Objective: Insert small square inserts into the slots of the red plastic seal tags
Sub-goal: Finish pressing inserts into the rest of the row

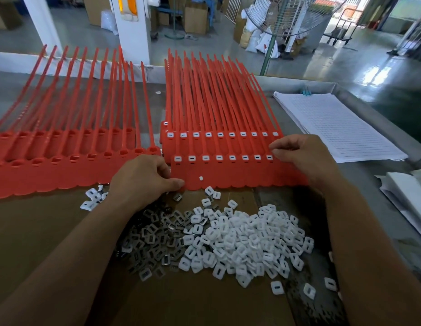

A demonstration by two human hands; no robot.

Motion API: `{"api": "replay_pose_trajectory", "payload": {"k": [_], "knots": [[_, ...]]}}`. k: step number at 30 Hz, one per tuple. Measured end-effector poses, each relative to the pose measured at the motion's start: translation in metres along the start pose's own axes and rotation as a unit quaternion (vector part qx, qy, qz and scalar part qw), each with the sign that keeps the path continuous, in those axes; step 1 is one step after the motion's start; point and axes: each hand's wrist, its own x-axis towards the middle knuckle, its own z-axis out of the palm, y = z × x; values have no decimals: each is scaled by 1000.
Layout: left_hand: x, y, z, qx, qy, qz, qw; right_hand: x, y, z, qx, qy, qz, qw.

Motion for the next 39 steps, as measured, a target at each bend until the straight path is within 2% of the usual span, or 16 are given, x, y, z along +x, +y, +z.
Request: {"api": "replay_pose_trajectory", "payload": {"k": [4, 7, 12, 19, 24, 28, 35, 39], "knots": [[1, -3, 1, 4, 5, 4, 1000, -15, -12, -3, -36, -142, -21, 989], [1, -4, 2, 3, 8, 7, 1000, -20, -13, -5, -105, -266, -11, 958], [3, -4, 3, 1, 10, 5, 1000, -18, -6, -12, -182, -334, 12, 925], [3, -4, 3, 1, 8, 2, 1000, -19, -8, -13, -202, -385, 18, 901], [3, -4, 4, -2, 6, 2, 1000, -21, -9, -4, -220, -392, 19, 893], [3, -3, 5, -3, 7, 3, 1000, -23, -12, -7, -193, -384, 12, 903], [3, -3, 4, 6, 12, 10, 1000, -22, -12, -6, -101, -362, 59, 925], [3, -3, 4, 3, 10, 11, 1000, -22, -12, -7, -82, -367, 58, 925]]}}
